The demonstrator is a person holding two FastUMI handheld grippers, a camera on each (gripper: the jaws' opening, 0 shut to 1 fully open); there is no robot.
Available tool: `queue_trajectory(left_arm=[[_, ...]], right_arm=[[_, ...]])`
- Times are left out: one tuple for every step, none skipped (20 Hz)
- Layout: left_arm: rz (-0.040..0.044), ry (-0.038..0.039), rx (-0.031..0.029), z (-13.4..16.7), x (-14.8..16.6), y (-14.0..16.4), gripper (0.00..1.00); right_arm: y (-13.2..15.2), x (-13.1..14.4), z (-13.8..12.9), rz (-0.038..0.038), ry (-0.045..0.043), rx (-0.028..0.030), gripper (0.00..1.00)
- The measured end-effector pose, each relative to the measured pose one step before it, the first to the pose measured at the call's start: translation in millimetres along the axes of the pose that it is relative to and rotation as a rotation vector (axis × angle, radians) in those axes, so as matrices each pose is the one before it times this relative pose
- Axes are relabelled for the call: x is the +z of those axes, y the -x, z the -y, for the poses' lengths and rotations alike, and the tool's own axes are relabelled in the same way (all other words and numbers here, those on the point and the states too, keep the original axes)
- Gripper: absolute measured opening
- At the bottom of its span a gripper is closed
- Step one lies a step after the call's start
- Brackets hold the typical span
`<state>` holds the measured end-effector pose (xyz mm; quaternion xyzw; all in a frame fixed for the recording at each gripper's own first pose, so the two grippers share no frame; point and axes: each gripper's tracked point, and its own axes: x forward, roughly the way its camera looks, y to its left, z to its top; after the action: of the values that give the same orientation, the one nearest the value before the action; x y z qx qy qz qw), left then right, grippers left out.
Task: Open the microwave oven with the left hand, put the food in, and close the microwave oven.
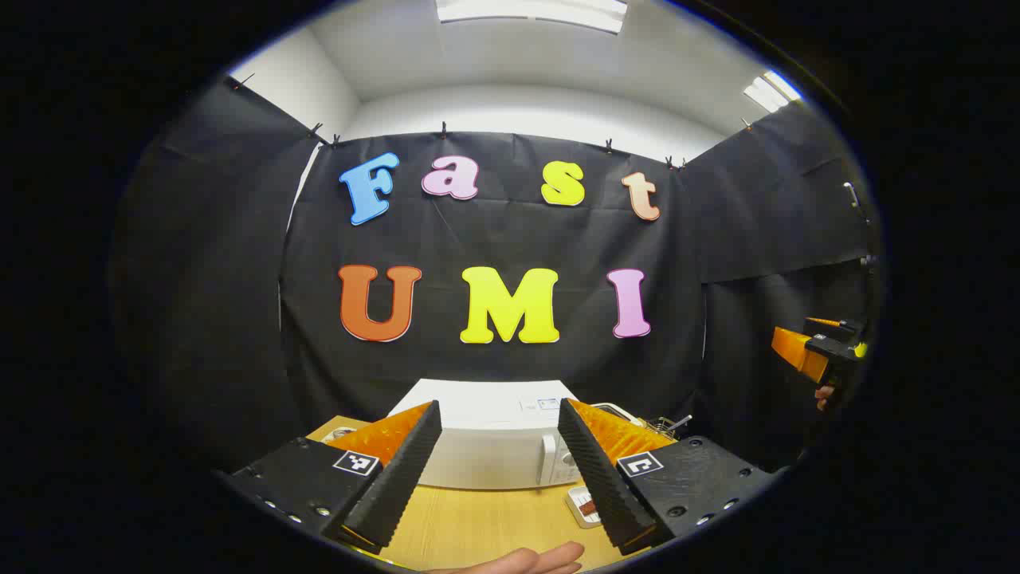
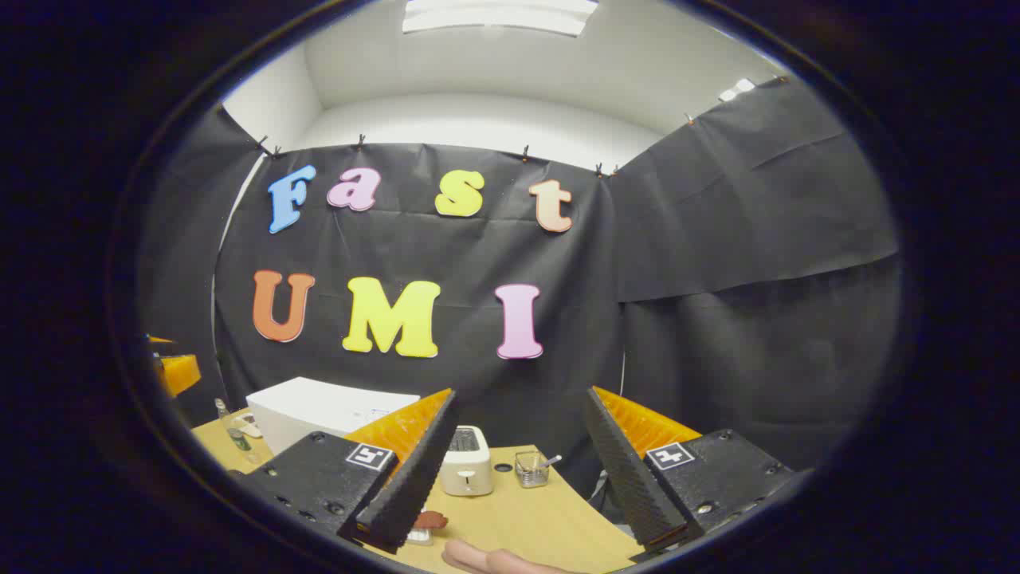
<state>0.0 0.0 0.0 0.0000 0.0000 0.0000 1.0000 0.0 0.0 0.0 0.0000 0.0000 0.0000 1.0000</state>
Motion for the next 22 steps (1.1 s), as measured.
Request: queue_trajectory(left_arm=[[-0.00046, 0.00949, 0.00599, -0.19, -2.29, -1.53, 0.93], [-0.00332, 0.00583, 0.00776, -0.48, -3.21, -1.41, 0.93], [-0.00132, 0.00377, 0.00835, -0.72, -3.48, -1.26, 0.93], [-0.00226, 0.00139, 0.00969, -1.03, -2.20, -1.80, 0.81], [-0.00366, -0.00300, 0.00795, -1.36, -2.91, -1.90, 0.93], [-0.00272, -0.00472, 0.00868, -1.45, -2.28, -0.97, 0.93], [-0.00038, -0.00416, 0.01025, -1.21, 0.43, -0.22, 0.93], [0.00225, -0.00372, 0.00687, -1.53, 1.16, -1.21, 0.93], [0.00289, -0.00398, 0.00755, -1.87, -0.74, -1.72, 0.81], [0.00173, -0.00227, 0.00639, -1.86, 0.58, -0.17, 0.93], [0.00406, -0.00001, 0.00299, 0.13, 1.14, -0.22, 0.93], [0.00598, 0.00221, -0.00359, 1.51, 1.82, -1.04, 0.93], [0.00199, 0.00272, -0.00623, 0.98, 0.97, -0.98, 0.93], [0.00023, 0.00161, -0.00494, 1.09, 1.01, -0.82, 0.93], [0.00099, 0.00104, -0.00382, 0.47, -0.57, -1.29, 0.93], [0.00080, 0.00045, -0.00316, 1.49, -0.55, -2.74, 0.93], [-0.00165, 0.00178, -0.00225, 0.33, -1.24, -3.18, 0.93], [0.00229, 0.00701, -0.00032, 0.38, -1.14, -2.01, 0.93], [0.00153, 0.00885, -0.00370, 1.20, -1.36, -4.11, 0.93], [-0.00086, 0.01087, -0.00726, 2.69, -2.96, -3.67, 0.93], [-0.00628, 0.00720, -0.01106, 3.95, -4.98, -4.81, 0.93], [-0.00331, 0.00270, -0.01668, 4.28, -6.35, -6.89, 0.93]], right_arm=[[-3.73, -0.22, -0.59, 0.00093, -0.00334, 0.01340, 1.00], [-0.32, -1.79, 4.55, 0.00261, 0.00332, -0.00810, 1.00], [-2.00, -0.91, 0.60, 0.00695, 0.00480, -0.00209, 0.92], [-2.07, -2.97, -0.53, -0.00089, 0.00079, 0.00502, 0.92], [-1.65, -0.94, 0.28, 0.00066, -0.00100, 0.00564, 1.00], [-2.97, -3.10, 1.81, -0.00829, 0.00023, 0.00099, 1.00], [-5.52, -3.47, 1.78, -0.00261, 0.00279, 0.00517, 1.00], [-7.51, -2.34, -1.89, -0.00692, 0.00277, 0.00545, 0.92], [-2.42, -2.36, -0.36, -0.00331, -0.00301, 0.00394, 1.00], [-1.78, -2.68, -0.22, -0.00205, -0.00777, 0.00402, 1.00], [-0.94, -2.71, 1.39, -0.00728, -0.01118, 0.00335, 1.00], [-0.06, -1.72, 0.83, -0.00364, -0.01155, 0.00668, 1.00], [-0.77, -0.34, 2.46, -0.00002, -0.00383, -0.00120, 1.00], [-0.85, 0.38, 4.90, 0.00324, 0.00322, -0.01001, 0.92], [-0.19, 0.98, 3.54, 0.00307, 0.00222, -0.00959, 0.92], [2.29, -0.37, 0.17, 0.00244, -0.00318, -0.00052, 0.92], [1.76, -0.26, -0.65, -0.00060, -0.00744, 0.00563, 1.00], [1.82, -2.13, -0.59, -0.00250, -0.00579, 0.00905, 0.92], [1.30, -1.03, -0.33, -0.00081, -0.00115, 0.00862, 1.00], [0.64, -2.21, 1.56, 0.00021, 0.00167, 0.00075, 1.00], [0.00, -1.33, 2.70, -0.00266, 0.00650, -0.00635, 0.92], [-0.05, -3.19, 2.82, -0.00232, 0.00521, -0.00701, 1.00]])
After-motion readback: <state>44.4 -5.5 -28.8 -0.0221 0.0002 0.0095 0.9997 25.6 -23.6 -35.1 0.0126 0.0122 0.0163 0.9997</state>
